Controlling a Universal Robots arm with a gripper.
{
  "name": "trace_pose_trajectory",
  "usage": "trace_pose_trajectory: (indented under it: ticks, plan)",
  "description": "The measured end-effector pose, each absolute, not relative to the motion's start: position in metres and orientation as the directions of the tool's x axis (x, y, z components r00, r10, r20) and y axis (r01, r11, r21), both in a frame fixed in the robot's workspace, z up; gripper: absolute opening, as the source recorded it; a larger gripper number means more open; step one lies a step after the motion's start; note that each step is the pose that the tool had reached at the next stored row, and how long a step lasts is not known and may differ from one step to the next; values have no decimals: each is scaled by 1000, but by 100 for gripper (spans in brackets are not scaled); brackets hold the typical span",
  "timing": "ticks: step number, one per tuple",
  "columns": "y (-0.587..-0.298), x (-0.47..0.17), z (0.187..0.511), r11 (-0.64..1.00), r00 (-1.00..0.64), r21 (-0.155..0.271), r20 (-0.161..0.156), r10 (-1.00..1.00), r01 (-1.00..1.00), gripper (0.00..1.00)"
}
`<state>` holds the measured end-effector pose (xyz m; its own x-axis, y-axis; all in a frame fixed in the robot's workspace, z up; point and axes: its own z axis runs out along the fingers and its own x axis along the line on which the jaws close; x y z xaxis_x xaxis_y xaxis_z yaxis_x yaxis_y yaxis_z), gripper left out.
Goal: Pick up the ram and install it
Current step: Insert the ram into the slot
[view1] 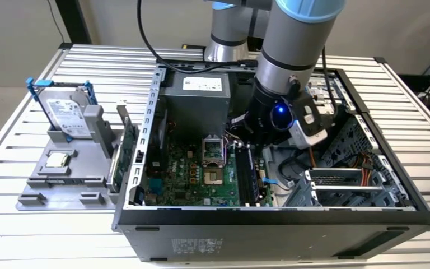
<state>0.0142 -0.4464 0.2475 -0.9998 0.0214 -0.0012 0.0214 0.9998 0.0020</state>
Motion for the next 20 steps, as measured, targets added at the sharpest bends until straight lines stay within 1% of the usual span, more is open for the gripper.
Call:
trace_pose_trajectory:
  ticks: [1, 4, 20]
  plan:
    - [-447, 14, 247, 1000, -1000, 8, 2, 21, 21, 0]
    - [-447, 14, 247, 1000, -1000, 10, 2, 9, 9, 0]
    - [-447, 14, 247, 973, -973, 9, 2, -231, -231, 0]
